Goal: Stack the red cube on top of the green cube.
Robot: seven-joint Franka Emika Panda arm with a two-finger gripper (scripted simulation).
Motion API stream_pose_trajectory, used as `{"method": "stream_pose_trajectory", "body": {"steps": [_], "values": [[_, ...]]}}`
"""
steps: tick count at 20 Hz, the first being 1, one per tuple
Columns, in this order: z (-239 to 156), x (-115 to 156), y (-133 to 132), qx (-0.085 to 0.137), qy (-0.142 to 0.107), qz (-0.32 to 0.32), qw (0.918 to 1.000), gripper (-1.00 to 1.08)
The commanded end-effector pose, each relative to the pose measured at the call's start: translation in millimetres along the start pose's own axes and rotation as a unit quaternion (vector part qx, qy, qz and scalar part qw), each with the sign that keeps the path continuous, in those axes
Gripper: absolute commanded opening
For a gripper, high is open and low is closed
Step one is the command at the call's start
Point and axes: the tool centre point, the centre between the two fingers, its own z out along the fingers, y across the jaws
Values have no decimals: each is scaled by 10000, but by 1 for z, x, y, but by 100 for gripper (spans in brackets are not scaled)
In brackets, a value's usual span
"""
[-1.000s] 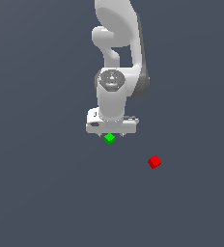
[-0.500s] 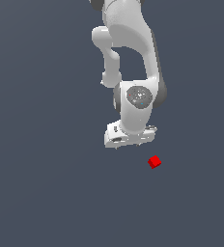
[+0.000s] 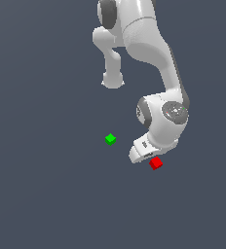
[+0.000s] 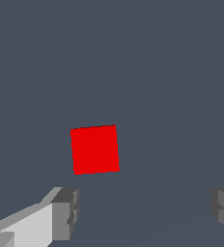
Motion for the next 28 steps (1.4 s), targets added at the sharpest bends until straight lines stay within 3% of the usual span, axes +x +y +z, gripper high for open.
{"method": "stream_pose_trajectory", "body": {"steps": [1, 9, 17, 28], "values": [[4, 9, -13, -5, 24, -160, 9999, 100], [11, 22, -35, -12, 52, -409, 9991, 100], [17, 22, -35, -11, 50, -412, 9991, 100], [62, 22, -35, -13, 51, -414, 9991, 100]]}}
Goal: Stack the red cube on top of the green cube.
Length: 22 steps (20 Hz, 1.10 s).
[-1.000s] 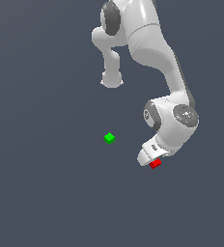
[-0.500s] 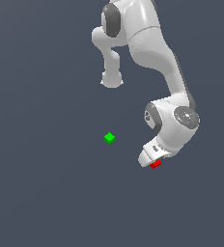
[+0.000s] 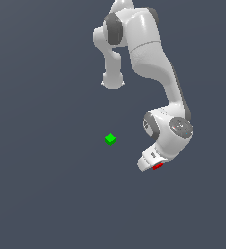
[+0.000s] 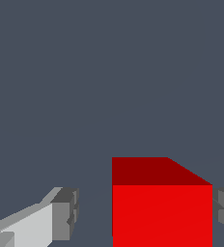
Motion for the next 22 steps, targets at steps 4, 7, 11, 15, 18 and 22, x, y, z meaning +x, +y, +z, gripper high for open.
{"method": "stream_pose_trajectory", "body": {"steps": [4, 7, 11, 15, 18, 22], "values": [[2, 2, 0, -2, 9, 0, 10000, 100], [2, 2, 0, -2, 9, 0, 10000, -100], [2, 2, 0, -2, 9, 0, 10000, -100], [2, 2, 0, -2, 9, 0, 10000, -100], [0, 1, 0, -2, 9, 0, 10000, -100], [-12, 1, 0, -2, 9, 0, 10000, -100]]}}
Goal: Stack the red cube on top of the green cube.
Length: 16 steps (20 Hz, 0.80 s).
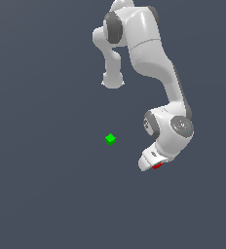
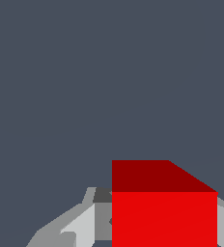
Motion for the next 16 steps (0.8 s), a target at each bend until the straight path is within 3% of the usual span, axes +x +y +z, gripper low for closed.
{"method": "stream_pose_trajectory", "body": {"steps": [1, 10, 16], "values": [[-11, 0, 0, -2, 11, 0, 10000, -100], [-71, 0, 0, -2, 11, 0, 10000, -100], [-91, 0, 0, -2, 11, 0, 10000, -100]]}}
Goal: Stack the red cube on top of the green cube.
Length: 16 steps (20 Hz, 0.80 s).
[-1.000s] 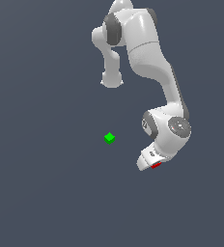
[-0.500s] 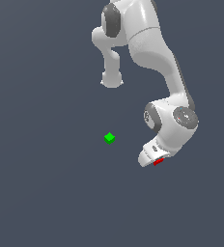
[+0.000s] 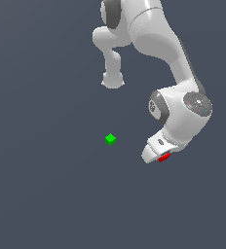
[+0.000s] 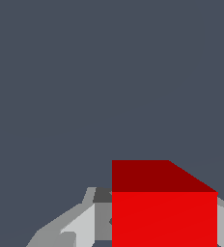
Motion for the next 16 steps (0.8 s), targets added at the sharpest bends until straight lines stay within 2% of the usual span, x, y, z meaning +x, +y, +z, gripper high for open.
{"method": "stream_pose_trajectory", "body": {"steps": [1, 9, 16], "values": [[-4, 0, 0, 1, -5, 0, 10000, -100], [-3, -3, 2, 0, -1, -1, 10000, -100], [1, -19, 12, 0, -1, -1, 10000, -100]]}}
